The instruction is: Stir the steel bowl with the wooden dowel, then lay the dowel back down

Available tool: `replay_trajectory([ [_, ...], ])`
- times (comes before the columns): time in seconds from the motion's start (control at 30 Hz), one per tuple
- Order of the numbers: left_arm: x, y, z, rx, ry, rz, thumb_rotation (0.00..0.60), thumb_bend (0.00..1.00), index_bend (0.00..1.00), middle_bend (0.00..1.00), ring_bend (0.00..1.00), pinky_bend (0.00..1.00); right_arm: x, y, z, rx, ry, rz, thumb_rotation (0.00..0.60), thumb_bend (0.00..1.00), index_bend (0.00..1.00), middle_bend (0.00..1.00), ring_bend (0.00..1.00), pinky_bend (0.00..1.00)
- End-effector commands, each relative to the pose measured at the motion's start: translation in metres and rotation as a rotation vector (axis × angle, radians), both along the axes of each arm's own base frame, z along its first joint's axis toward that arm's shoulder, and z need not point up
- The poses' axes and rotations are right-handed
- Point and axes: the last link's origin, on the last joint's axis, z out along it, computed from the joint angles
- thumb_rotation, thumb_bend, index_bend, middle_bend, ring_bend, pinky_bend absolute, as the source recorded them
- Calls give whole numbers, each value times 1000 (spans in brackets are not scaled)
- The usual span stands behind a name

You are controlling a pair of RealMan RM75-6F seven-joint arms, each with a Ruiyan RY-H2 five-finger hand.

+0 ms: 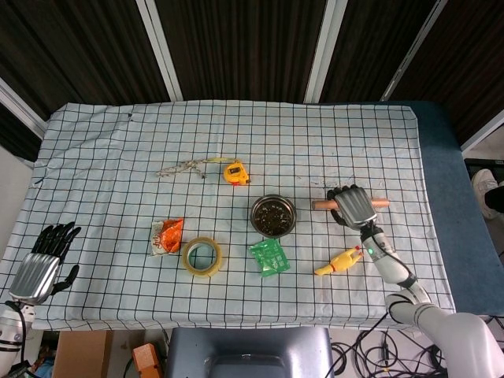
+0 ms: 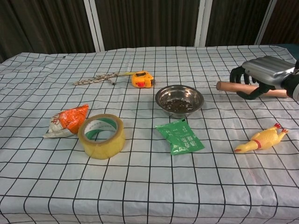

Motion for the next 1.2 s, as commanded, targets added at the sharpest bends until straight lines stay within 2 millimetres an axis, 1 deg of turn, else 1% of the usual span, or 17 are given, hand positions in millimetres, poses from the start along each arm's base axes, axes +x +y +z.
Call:
replay_trajectory([
  [0.03,1,0,0,2,0,-2,600,420,0,16,5,19,19,1,15,-66,-260,25,600,384,892,578,578,570],
  [0.1,2,-1,-1,0,3,-5,600,420,0,16,5,19,26,0,21,-87,-376,9,600,383,943,618,619,602],
  [0.2,4,-2,-2,-4,3,-8,600,420,0,16,6,19,31,-1,25,-91,-492,-27,600,384,980,648,653,623],
  [0.43,8,-4,-1,0,16,-16,600,421,0,16,7,19,39,-2,39,-87,-913,-170,600,384,994,660,672,624],
  [0.57,10,-4,-2,-3,20,-18,600,422,0,17,9,20,33,0,43,-71,-1107,-257,600,384,995,661,673,624],
  [0.6,10,-4,-2,-4,24,-19,600,422,0,17,9,20,29,1,44,-66,-1196,-298,600,384,995,660,673,624],
  [0.7,11,-3,-3,-8,27,-18,600,421,0,17,10,20,20,3,46,-52,-1329,-357,600,384,993,660,673,624],
  [0.73,11,-3,-3,-10,30,-17,600,420,0,17,10,20,15,3,47,-49,-1357,-365,600,384,991,660,674,624],
  [0.87,10,-3,-4,-15,38,-11,600,421,0,18,11,20,3,7,42,5,-1359,-374,600,384,943,660,654,611],
  [0.97,9,-3,-6,-20,36,-7,600,422,0,18,12,20,-3,9,40,49,-1338,-361,600,384,902,660,626,592],
  [1.07,8,-4,-8,-30,36,-4,600,423,0,19,14,20,-6,12,39,74,-1343,-330,600,383,895,660,623,587],
  [1.2,7,-4,-12,-43,36,-2,600,421,0,19,18,21,-15,16,35,97,-1369,-338,600,384,870,660,617,586],
])
